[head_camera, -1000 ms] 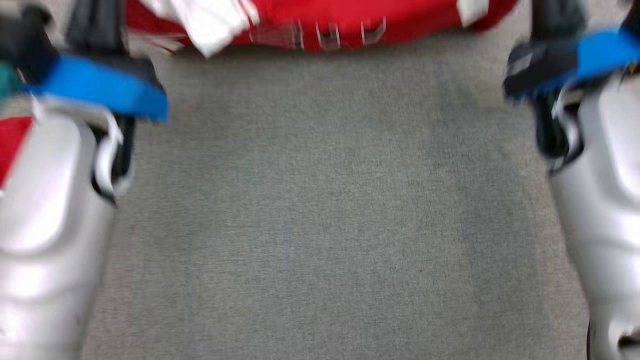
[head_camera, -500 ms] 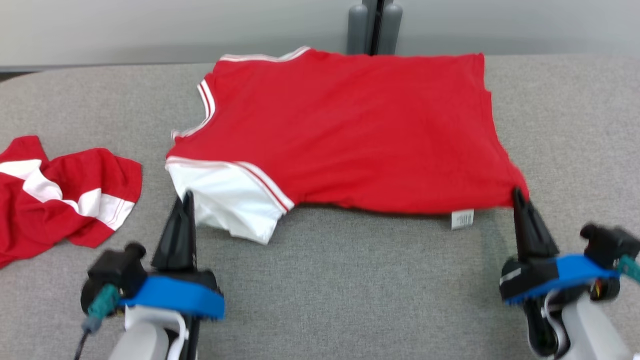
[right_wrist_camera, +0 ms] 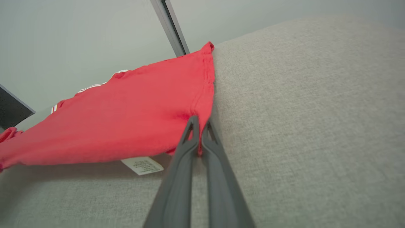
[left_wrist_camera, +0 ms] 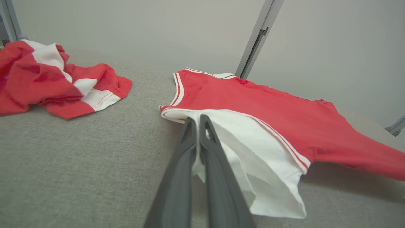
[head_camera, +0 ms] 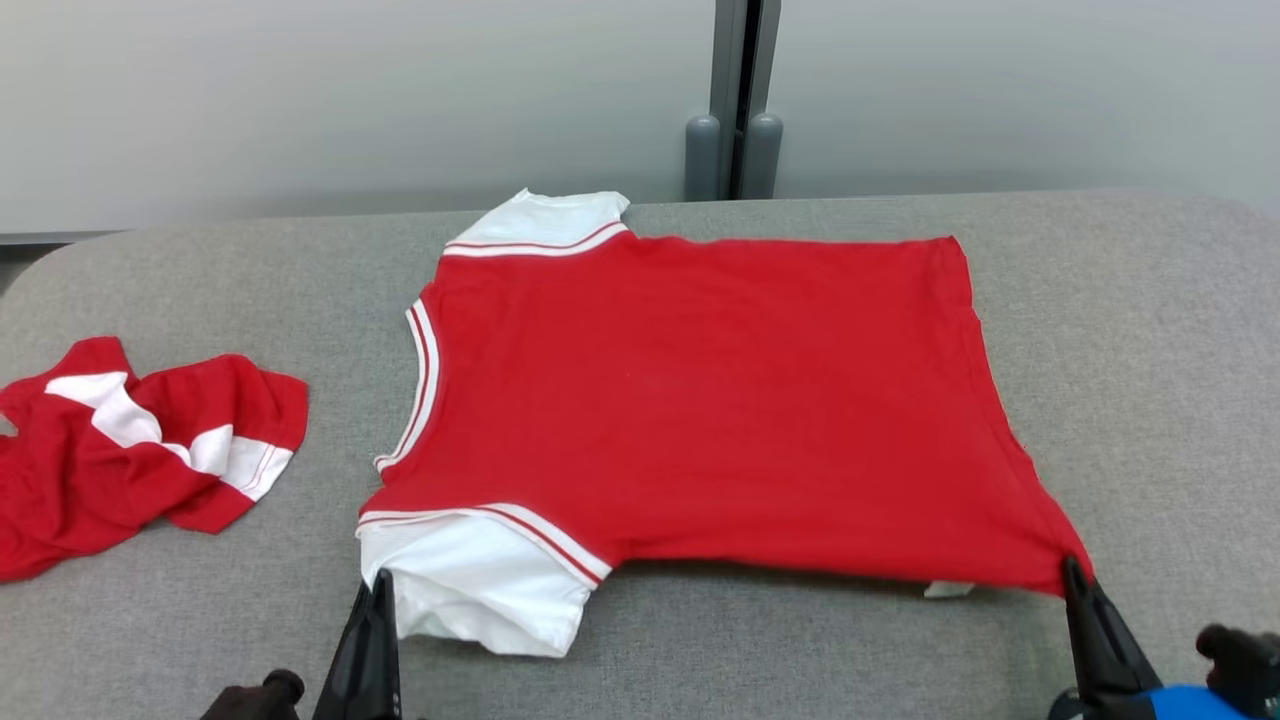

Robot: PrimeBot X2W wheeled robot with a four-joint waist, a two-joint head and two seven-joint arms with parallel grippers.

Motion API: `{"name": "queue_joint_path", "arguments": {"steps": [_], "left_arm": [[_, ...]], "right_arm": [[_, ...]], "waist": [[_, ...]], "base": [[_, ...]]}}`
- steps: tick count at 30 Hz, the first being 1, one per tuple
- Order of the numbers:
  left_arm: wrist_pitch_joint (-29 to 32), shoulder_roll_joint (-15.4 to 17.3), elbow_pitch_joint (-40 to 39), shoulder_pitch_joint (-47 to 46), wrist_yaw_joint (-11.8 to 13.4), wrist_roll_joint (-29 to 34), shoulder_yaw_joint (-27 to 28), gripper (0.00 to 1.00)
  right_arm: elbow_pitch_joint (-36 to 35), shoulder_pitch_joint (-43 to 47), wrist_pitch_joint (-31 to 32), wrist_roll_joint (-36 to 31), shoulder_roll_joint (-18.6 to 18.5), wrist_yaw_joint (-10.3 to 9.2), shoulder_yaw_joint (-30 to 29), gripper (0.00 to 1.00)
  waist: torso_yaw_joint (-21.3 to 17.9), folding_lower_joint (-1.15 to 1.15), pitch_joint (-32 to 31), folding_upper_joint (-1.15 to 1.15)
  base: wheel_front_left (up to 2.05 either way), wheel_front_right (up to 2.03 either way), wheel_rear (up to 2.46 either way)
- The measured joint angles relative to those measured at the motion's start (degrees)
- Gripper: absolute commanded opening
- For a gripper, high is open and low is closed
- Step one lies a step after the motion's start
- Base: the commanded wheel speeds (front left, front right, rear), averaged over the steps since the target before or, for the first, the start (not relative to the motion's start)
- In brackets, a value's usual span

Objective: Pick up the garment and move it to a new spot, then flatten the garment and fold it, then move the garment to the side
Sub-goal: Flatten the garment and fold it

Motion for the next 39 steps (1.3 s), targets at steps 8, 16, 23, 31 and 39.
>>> {"name": "queue_joint_path", "arguments": {"steps": [8, 16, 23, 31, 39], "left_arm": [[1.4, 0.1, -1.1, 2.6, 0.2, 0.0, -1.4, 0.00], [0.7, 1.2, -0.1, -0.6, -1.6, 1.7, -2.3, 0.00], [3.3, 3.0, -0.8, -6.7, -2.8, 2.1, -2.5, 0.00], [4.5, 5.3, 2.6, -14.0, -5.2, 1.6, -1.6, 0.00], [4.5, 6.3, 9.8, -23.3, -7.6, 2.0, -2.1, 0.00]], "right_arm": [[-4.8, 4.5, 3.6, -1.5, 2.2, 0.00, -1.2, 0.00], [-6.0, 2.6, 4.6, -1.7, 2.6, 0.00, -1.2, 0.00], [-5.1, -1.7, 5.4, -0.7, 2.0, 0.00, -0.9, 0.00], [-2.2, -6.6, 6.3, -0.1, 1.4, 0.00, -0.8, 0.00], [1.8, -14.2, 7.0, -0.3, 0.4, 0.00, 1.0, 0.00]], "waist": [[0.2, 0.01, -0.5, 0.00], [-0.6, 0.01, 0.3, 0.00], [-1.4, 0.02, 1.8, 0.00], [-2.3, 0.02, 4.4, 0.00], [-2.8, 0.02, 7.9, 0.00]], "base": [[0.00, 0.00, 0.00], [0.00, 0.00, 0.00], [0.00, 0.00, 0.00], [0.00, 0.00, 0.00], [0.00, 0.00, 0.00]]}}
